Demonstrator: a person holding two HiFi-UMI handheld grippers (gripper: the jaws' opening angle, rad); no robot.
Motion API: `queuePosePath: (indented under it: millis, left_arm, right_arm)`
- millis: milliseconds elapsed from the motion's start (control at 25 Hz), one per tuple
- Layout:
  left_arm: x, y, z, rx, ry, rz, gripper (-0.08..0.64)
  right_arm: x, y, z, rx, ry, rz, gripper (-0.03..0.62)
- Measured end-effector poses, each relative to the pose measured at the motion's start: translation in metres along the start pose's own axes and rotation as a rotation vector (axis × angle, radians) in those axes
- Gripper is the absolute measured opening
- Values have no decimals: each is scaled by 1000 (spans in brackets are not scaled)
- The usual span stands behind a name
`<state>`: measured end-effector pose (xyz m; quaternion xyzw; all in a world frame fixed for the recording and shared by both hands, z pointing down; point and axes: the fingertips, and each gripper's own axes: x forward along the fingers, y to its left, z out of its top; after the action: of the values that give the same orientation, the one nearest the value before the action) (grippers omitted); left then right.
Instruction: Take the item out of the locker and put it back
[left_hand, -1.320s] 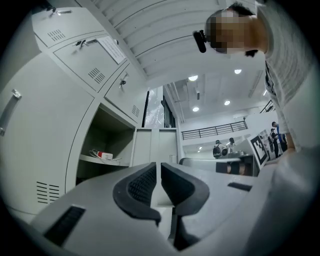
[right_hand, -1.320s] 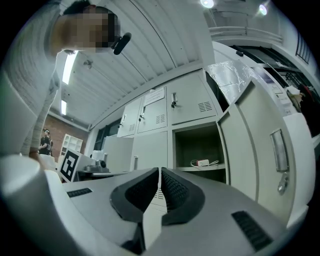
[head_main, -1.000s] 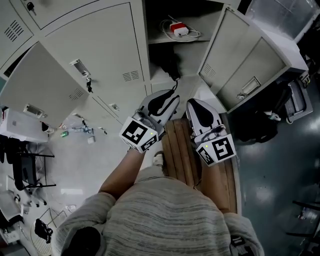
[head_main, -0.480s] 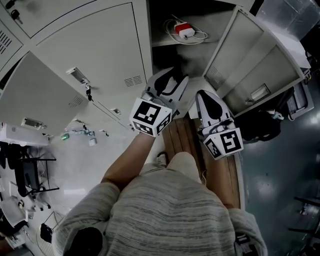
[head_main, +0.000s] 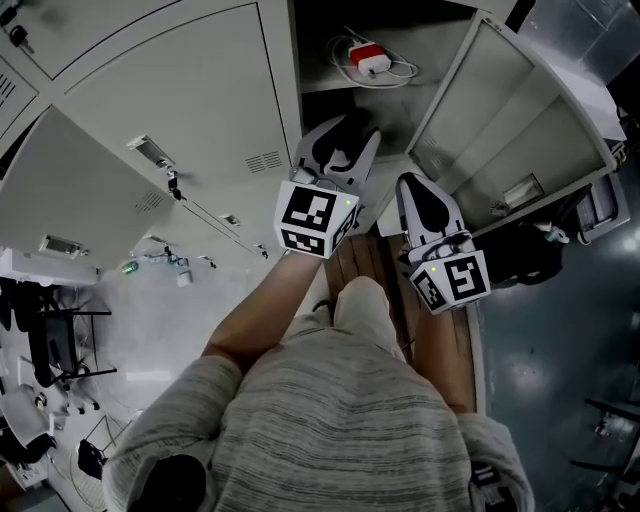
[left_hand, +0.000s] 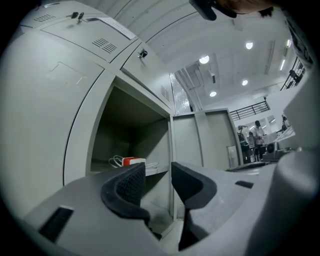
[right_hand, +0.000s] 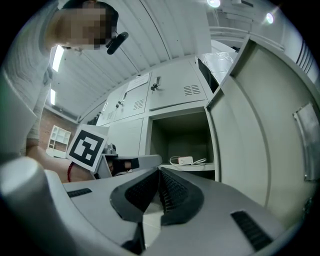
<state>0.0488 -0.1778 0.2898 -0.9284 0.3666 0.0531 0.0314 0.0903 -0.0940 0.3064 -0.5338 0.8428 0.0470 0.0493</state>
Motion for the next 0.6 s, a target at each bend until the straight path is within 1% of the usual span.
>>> queuePosePath:
  millis: [320,600]
  left_arm:
    - [36,16,6,27,19,103,160]
    - [72,30,5,53,57,225,160]
  right_arm:
    - [24,-19,-5,14,12,71,27]
    - [35,-41,-15,48,27,153,27]
